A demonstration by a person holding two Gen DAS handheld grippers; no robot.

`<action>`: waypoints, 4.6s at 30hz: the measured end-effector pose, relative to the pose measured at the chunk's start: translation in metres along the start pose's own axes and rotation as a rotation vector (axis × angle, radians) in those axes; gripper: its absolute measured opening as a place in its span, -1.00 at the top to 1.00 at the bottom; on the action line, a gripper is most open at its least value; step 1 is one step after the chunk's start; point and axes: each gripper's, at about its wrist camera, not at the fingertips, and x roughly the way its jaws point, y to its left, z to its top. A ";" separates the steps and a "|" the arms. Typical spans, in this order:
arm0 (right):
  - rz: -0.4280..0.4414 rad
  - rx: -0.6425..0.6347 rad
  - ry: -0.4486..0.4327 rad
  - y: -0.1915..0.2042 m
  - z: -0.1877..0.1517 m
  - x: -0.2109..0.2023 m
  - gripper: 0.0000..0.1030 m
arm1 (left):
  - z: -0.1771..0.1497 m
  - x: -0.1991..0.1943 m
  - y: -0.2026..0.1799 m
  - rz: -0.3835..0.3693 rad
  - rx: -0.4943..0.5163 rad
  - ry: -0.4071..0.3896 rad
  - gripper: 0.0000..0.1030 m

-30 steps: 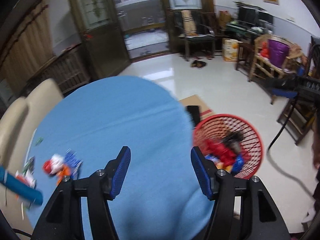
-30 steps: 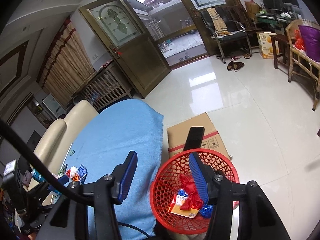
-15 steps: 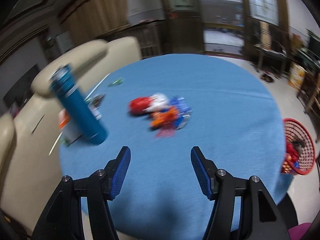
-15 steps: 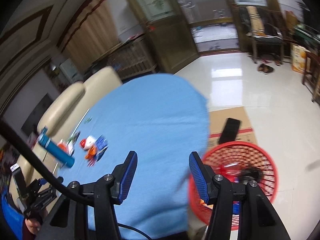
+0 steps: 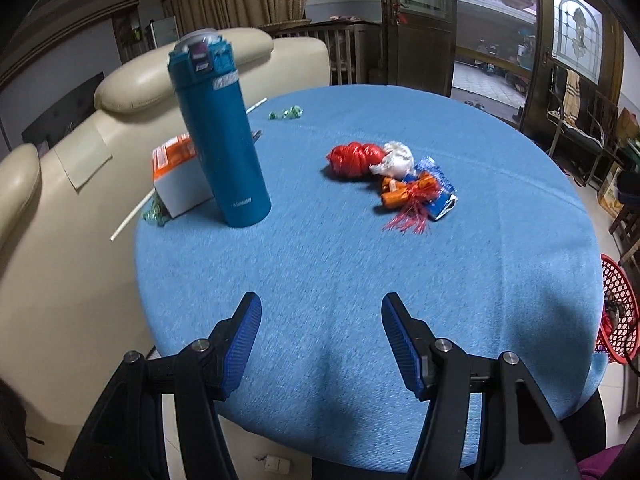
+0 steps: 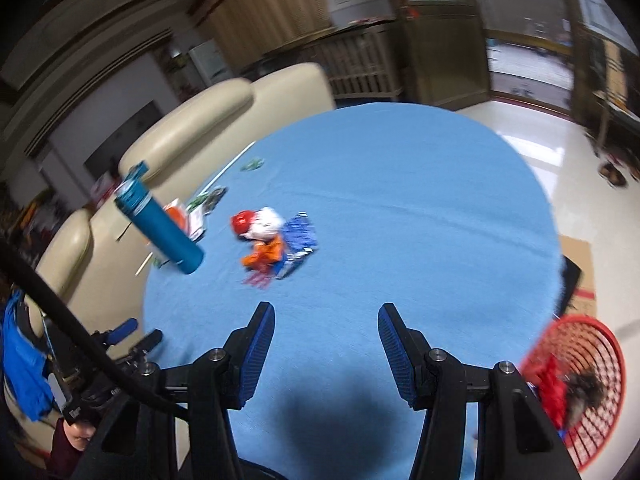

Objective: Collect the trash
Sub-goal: 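Move both tools back over the table toward the remaining trash, then grasp the white tissue with the right tool while the left tool grasps the orange net bag, then lift the tissue and orange net bag and carry them toward the red basket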

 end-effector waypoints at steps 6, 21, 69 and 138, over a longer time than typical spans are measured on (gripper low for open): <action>0.094 -0.087 0.047 0.039 0.032 0.067 -0.12 | -0.001 0.014 0.016 -0.011 -0.036 0.020 -0.23; 0.085 -0.243 0.151 0.085 0.092 0.237 -0.09 | 0.003 0.052 0.039 -0.035 -0.076 0.092 -0.23; 0.002 0.021 0.121 -0.043 -0.023 0.111 0.31 | 0.070 0.133 -0.055 -0.262 -0.197 0.276 0.11; 0.007 0.066 -0.260 -0.073 -0.054 -0.100 0.32 | 0.065 -0.110 -0.212 -0.150 0.350 -0.226 0.55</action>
